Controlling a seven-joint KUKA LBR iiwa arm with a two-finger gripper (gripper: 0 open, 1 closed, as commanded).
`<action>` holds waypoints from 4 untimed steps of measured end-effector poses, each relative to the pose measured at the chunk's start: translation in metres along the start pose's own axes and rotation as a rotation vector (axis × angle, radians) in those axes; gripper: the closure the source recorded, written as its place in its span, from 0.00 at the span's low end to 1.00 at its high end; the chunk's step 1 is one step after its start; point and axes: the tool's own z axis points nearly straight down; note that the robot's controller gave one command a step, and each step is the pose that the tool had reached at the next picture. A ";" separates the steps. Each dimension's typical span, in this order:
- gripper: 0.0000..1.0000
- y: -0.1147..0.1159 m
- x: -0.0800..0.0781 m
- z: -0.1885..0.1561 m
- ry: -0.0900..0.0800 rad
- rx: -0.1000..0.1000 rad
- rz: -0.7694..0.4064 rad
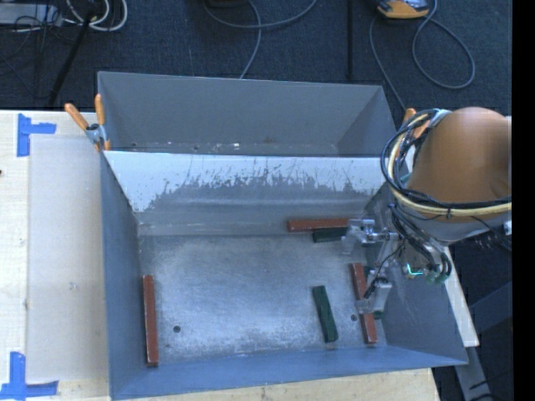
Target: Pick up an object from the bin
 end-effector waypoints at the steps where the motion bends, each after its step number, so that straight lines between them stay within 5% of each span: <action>1: 0.00 0.004 -0.015 0.162 -0.003 0.000 -0.722; 2: 0.00 0.003 -0.032 0.129 -0.012 0.003 -0.537; 3: 0.00 -0.007 -0.022 0.130 -0.007 0.003 -0.773; 4: 0.00 -0.008 -0.032 0.161 -0.006 0.002 -0.838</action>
Offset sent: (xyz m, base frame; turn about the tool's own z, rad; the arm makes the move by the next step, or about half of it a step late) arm 0.0145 0.0025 -0.1598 -0.7227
